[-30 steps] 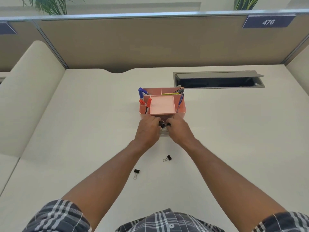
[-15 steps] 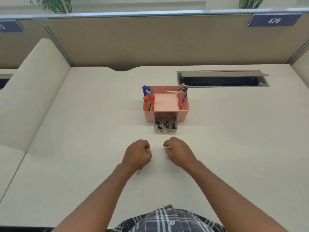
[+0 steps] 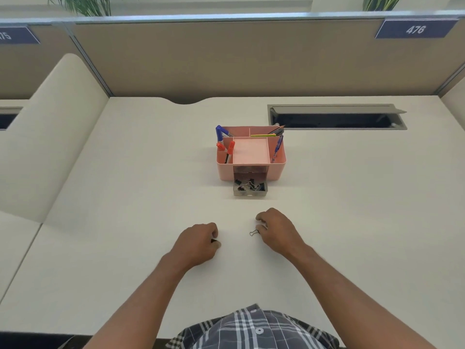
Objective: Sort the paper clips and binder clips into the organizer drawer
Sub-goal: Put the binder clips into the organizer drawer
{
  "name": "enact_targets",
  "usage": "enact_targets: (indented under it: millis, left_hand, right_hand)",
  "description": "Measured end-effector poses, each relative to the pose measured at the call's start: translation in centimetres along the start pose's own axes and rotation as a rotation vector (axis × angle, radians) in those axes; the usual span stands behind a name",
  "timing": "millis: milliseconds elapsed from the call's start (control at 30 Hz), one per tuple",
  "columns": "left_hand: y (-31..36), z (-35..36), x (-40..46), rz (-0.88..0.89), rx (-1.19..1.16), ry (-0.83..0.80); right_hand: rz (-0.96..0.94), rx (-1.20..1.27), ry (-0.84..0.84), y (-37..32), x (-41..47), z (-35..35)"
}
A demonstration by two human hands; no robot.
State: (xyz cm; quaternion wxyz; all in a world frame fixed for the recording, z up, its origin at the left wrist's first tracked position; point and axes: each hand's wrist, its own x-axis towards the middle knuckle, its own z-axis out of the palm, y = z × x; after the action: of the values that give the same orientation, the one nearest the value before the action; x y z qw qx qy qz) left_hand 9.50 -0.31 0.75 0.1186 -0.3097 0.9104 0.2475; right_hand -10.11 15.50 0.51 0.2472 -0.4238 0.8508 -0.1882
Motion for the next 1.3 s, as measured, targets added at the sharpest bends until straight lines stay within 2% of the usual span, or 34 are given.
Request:
enact_targets:
  millis: [267,400,533,900,1000,1167,1300]
  left_hand:
    - [2.7,0.8,2.9,0.156,-0.084,0.194]
    - [3.4,1.7,3.7,0.082,-0.1,0.255]
    - [3.8,2.4,4.0,0.031,-0.054,0.332]
    - [4.7,1.9,5.0,0.107,-0.077,0.357]
    - [5.3,0.7,5.4,0.146,-0.134,0.42]
    - [7.1,-2.6,7.7,0.225,-0.119,0.556]
    - [7.8,-4.2,10.3,0.224,-0.031,0.511]
  right_hand:
    - [0.005,-0.007,0.024,-0.2,0.7,-0.2]
    - [-0.026,0.015,-0.036,0.1,0.4,-0.2]
    - [-0.112,-0.071,-0.076,0.6,0.3,0.1]
    - [-0.055,0.034,0.017,0.6,1.1,-0.1]
    - [-0.035,0.082,0.093,0.2,1.8,-1.1]
    - [-0.066,0.022,0.339,-1.3,4.6,-4.2]
    - [-0.035,-0.133,0.344,-2.5,7.1,-5.5]
